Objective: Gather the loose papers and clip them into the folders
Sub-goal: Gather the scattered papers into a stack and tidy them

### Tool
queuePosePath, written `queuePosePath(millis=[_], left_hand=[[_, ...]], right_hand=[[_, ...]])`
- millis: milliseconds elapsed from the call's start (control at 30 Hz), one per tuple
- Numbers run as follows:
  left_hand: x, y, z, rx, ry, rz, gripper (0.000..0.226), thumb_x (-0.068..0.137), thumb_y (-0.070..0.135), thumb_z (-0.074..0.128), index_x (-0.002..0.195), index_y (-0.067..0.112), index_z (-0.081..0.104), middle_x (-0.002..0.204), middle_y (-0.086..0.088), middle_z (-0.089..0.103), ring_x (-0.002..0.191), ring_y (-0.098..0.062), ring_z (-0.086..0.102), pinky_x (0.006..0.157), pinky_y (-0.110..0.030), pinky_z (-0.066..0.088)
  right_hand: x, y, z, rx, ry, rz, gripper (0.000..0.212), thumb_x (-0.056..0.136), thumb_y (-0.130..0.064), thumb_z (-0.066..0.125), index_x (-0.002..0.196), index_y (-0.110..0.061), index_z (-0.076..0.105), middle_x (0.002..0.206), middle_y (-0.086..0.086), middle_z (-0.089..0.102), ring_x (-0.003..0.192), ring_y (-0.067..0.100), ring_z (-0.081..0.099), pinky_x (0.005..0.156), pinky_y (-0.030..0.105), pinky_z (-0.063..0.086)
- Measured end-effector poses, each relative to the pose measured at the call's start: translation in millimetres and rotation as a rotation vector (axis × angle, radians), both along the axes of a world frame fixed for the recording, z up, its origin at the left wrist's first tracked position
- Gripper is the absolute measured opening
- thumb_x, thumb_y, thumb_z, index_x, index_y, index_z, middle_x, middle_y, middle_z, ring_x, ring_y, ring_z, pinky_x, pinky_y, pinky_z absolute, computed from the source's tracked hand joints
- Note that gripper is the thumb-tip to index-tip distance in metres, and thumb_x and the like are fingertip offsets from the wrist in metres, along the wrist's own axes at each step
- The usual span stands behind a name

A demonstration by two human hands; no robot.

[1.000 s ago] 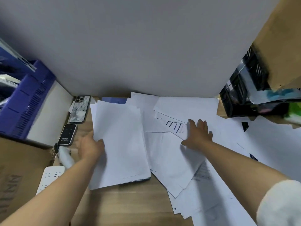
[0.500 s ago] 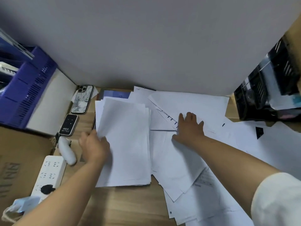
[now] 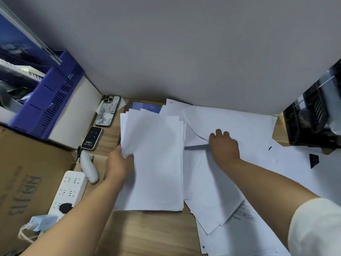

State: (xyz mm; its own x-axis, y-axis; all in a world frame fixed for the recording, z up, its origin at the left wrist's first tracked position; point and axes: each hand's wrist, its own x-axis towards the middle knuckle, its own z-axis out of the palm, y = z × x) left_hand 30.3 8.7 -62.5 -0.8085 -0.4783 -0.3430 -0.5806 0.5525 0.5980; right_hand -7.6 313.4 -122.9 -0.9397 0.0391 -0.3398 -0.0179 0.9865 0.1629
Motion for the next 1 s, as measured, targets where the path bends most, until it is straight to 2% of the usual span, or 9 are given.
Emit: queuePosePath(millis=[100, 267, 400, 500, 567, 733, 833, 900, 1000], left_hand=[[-0.1, -5.0, 2.4, 0.055, 0.029, 0.009, 0.022, 0.092, 0.009, 0.061, 0.112, 0.012, 0.068, 0.096, -0.005, 0.069, 0.094, -0.029, 0.065, 0.084, -0.034, 0.050], [0.0, -11.6, 10.9, 0.173, -0.043, -0.001, 0.020, 0.091, 0.010, 0.062, 0.110, 0.011, 0.068, 0.100, -0.006, 0.071, 0.096, -0.030, 0.068, 0.088, -0.039, 0.055], [-1.1, -9.8, 5.2, 0.277, -0.081, -0.054, 0.032, 0.075, 0.019, 0.062, 0.104, 0.012, 0.074, 0.098, -0.005, 0.078, 0.093, -0.031, 0.074, 0.090, -0.048, 0.061], [-1.8, 0.4, 4.0, 0.297, -0.095, -0.062, 0.026, 0.086, 0.007, 0.061, 0.110, 0.007, 0.071, 0.104, -0.010, 0.075, 0.096, -0.031, 0.071, 0.087, -0.038, 0.058], [-4.1, 3.5, -0.7, 0.329, -0.087, -0.081, 0.031, 0.088, 0.007, 0.057, 0.117, 0.006, 0.068, 0.112, -0.014, 0.075, 0.100, -0.034, 0.071, 0.094, -0.044, 0.058], [-18.7, 13.9, 4.1, 0.377, -0.082, -0.077, 0.044, 0.107, 0.033, 0.040, 0.131, 0.003, 0.062, 0.135, -0.019, 0.063, 0.122, -0.038, 0.059, 0.105, -0.041, 0.046], [-20.6, 18.9, 3.0, 0.426, -0.108, -0.114, 0.053, 0.104, 0.050, 0.044, 0.136, 0.011, 0.058, 0.134, -0.007, 0.063, 0.123, -0.033, 0.058, 0.106, -0.040, 0.044], [-16.2, 24.5, 1.2, 0.432, -0.106, -0.187, 0.045, 0.098, 0.038, 0.062, 0.135, 0.013, 0.056, 0.127, -0.003, 0.065, 0.115, -0.028, 0.060, 0.095, -0.033, 0.045], [-13.0, 35.8, -3.4, 0.351, -0.126, -0.276, 0.045, 0.091, 0.022, 0.072, 0.130, 0.013, 0.053, 0.121, -0.002, 0.065, 0.107, -0.027, 0.062, 0.090, -0.034, 0.049]], right_hand=[[4.7, 10.1, 8.0, -0.085, 0.070, -0.056, 0.036, 0.074, 0.010, 0.056, 0.105, -0.007, 0.061, 0.106, 0.010, 0.056, 0.081, 0.027, 0.046, 0.051, 0.030, 0.026], [17.3, 24.5, 40.2, -0.364, 0.230, -0.371, 0.030, 0.085, 0.002, 0.054, 0.113, -0.007, 0.057, 0.106, 0.012, 0.055, 0.079, 0.030, 0.048, 0.062, 0.034, 0.039], [32.6, -0.1, 70.3, -0.696, 0.183, -0.497, 0.029, 0.091, 0.002, 0.042, 0.117, -0.003, 0.054, 0.120, 0.013, 0.052, 0.093, 0.031, 0.056, 0.077, 0.035, 0.049], [50.4, -46.6, 87.9, -0.916, 0.090, -0.515, 0.019, 0.093, -0.002, 0.046, 0.108, -0.013, 0.048, 0.113, 0.006, 0.048, 0.098, 0.026, 0.055, 0.080, 0.030, 0.048], [62.1, -84.1, 93.7, -0.960, -0.043, -0.483, 0.019, 0.094, -0.003, 0.047, 0.108, -0.016, 0.043, 0.112, 0.004, 0.043, 0.099, 0.024, 0.053, 0.084, 0.029, 0.045], [81.8, -123.5, 75.9, -1.348, -0.325, -0.548, 0.065, 0.091, -0.045, 0.070, 0.148, -0.025, 0.045, 0.143, -0.003, 0.049, 0.134, 0.014, 0.051, 0.107, 0.029, 0.042], [80.5, -93.6, 46.9, -0.973, 0.013, -0.740, 0.053, 0.097, -0.047, 0.058, 0.145, -0.028, 0.049, 0.152, -0.001, 0.038, 0.148, 0.018, 0.031, 0.112, 0.034, 0.036], [82.8, -71.4, 27.4, -0.757, -0.037, -0.905, 0.061, 0.093, -0.043, 0.053, 0.149, -0.026, 0.038, 0.156, 0.007, 0.029, 0.150, 0.027, 0.020, 0.114, 0.046, 0.034], [86.8, -62.5, 6.7, -0.726, -0.147, -0.933, 0.059, 0.083, -0.046, 0.051, 0.134, -0.018, 0.043, 0.140, 0.009, 0.041, 0.135, 0.032, 0.034, 0.099, 0.046, 0.042]])
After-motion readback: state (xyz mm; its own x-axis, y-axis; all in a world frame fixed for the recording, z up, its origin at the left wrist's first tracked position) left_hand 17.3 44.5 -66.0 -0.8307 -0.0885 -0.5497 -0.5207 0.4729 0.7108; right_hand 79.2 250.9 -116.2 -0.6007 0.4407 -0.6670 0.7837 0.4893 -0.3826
